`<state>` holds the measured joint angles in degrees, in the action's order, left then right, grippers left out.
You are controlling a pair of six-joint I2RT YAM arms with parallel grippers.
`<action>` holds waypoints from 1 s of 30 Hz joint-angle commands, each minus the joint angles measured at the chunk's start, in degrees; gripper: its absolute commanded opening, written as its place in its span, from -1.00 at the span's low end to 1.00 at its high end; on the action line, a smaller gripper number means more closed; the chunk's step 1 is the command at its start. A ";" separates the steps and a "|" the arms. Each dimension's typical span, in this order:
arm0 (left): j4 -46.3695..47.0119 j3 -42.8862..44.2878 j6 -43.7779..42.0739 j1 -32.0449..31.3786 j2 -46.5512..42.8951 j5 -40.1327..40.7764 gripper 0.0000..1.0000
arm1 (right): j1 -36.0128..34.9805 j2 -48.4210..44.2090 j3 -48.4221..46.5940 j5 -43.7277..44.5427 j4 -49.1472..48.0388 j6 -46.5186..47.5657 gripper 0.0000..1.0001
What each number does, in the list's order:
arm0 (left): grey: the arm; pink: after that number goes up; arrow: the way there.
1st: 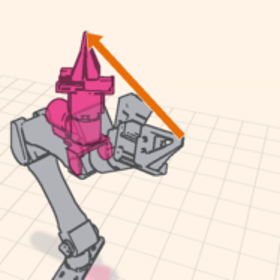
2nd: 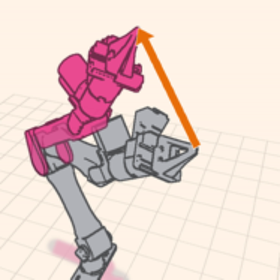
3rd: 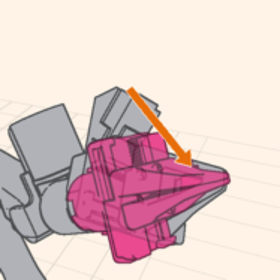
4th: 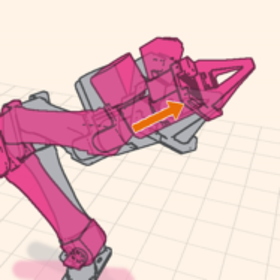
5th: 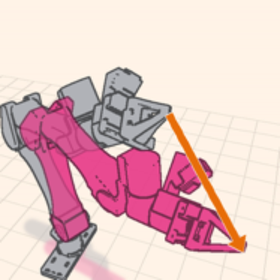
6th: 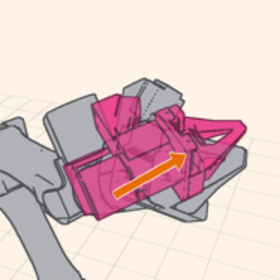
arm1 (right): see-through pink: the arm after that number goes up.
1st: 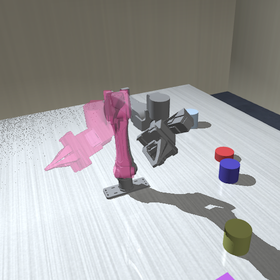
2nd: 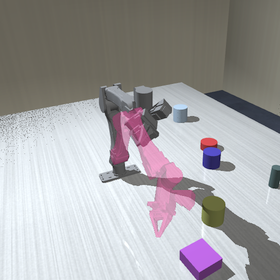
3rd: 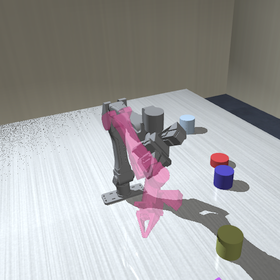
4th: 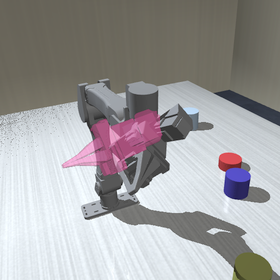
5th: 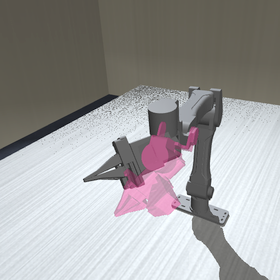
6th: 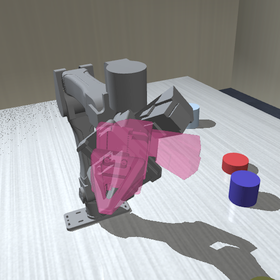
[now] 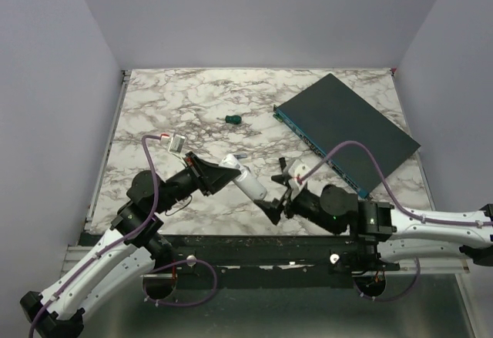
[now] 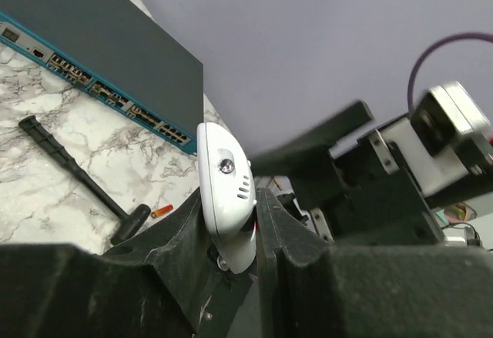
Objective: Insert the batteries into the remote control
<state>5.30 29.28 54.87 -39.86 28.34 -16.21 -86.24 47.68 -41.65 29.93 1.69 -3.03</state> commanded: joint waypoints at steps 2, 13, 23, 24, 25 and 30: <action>2.07 -0.46 -0.56 0.28 -0.88 -1.51 -1.00 | 15.91 2.72 -2.63 -15.69 -1.94 -0.13 0.57; -4.38 3.07 -1.83 0.28 1.71 1.39 -1.00 | 17.14 11.52 -3.71 -26.80 -9.24 0.14 0.69; -3.65 5.38 -2.93 0.26 3.68 -2.46 -1.00 | 17.15 10.95 -0.75 -23.39 -8.52 8.02 0.65; -3.63 5.50 -2.81 0.30 3.75 -2.72 -1.00 | 17.15 10.97 -0.50 -22.82 -8.37 8.40 0.64; -3.56 5.63 -2.75 0.26 3.96 -3.06 -1.00 | 17.14 11.07 -0.41 -22.16 -8.16 8.67 0.62; -3.49 6.15 -2.47 0.30 4.16 -4.26 -1.00 | 17.12 10.81 0.97 -20.49 -8.98 8.85 0.48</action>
<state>0.56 33.34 52.88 -39.40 32.58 -17.74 -69.30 59.44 -42.09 7.14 -5.98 4.25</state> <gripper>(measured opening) 0.279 0.771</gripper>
